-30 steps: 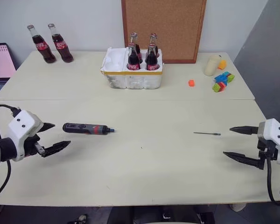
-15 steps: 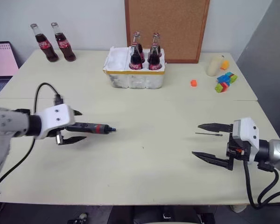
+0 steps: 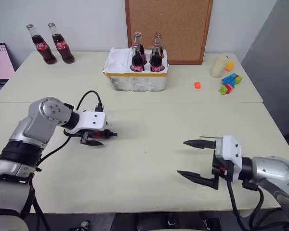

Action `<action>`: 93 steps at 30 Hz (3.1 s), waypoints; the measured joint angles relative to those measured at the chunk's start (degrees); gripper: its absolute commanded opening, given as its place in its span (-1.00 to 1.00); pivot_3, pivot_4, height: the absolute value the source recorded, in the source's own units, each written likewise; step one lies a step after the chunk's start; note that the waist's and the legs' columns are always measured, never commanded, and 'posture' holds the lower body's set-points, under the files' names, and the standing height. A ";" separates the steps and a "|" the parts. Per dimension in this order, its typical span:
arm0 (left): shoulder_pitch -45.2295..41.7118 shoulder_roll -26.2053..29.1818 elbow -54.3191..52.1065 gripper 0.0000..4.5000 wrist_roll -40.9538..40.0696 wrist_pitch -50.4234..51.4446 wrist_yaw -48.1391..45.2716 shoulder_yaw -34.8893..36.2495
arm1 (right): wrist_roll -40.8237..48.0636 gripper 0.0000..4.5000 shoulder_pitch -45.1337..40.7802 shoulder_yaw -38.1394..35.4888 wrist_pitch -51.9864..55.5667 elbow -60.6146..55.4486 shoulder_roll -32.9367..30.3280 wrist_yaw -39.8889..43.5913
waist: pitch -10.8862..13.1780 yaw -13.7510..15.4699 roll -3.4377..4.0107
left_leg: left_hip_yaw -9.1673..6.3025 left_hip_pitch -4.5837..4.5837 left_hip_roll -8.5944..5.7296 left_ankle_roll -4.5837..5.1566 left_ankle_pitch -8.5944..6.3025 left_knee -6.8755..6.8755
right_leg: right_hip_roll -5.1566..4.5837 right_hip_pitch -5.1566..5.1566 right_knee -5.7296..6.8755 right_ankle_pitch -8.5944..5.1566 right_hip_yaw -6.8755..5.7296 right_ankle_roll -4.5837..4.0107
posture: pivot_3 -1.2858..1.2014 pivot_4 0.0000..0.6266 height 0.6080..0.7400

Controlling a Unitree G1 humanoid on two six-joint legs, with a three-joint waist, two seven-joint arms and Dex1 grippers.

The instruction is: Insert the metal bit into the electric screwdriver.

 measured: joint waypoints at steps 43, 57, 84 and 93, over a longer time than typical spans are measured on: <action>-4.12 -11.78 11.56 -0.27 -1.30 -7.11 -0.63 3.81 | 1.03 1.00 6.71 -4.61 -0.71 -2.07 -2.06 -0.89 | -0.32 1.00 0.17 | -0.06 0.24 -0.06 0.01 0.02 0.12 | -0.09 0.39 -0.02 0.09 -0.08 0.16 | 0.03 -0.52 1.00; -3.13 -32.00 -8.41 -0.27 -21.70 21.96 20.04 16.54 | 14.21 1.00 -1.87 -19.67 3.27 0.47 -5.95 -2.70 | -0.26 1.12 0.01 | -0.07 0.33 -0.04 0.01 0.02 0.10 | -0.09 0.38 0.04 0.09 0.01 0.22 | 0.03 -0.52 1.00; 17.25 -35.83 -24.66 -0.27 -22.88 15.26 41.63 18.35 | 20.11 1.00 -13.73 -12.61 10.53 1.58 -9.53 -5.47 | -0.29 -0.38 0.06 | -0.05 0.47 0.05 0.00 0.02 -0.02 | 0.09 0.45 0.07 0.14 0.25 0.23 | 0.03 -0.52 1.00; 22.11 -34.29 -30.76 -0.27 -26.59 19.58 46.34 22.20 | 18.93 1.00 -15.36 -12.26 10.43 3.93 -10.52 -2.75 | -0.29 -0.35 0.06 | -0.04 0.49 0.07 0.00 0.02 -0.02 | 0.13 0.45 0.08 0.18 0.25 0.22 | 0.03 -0.52 1.00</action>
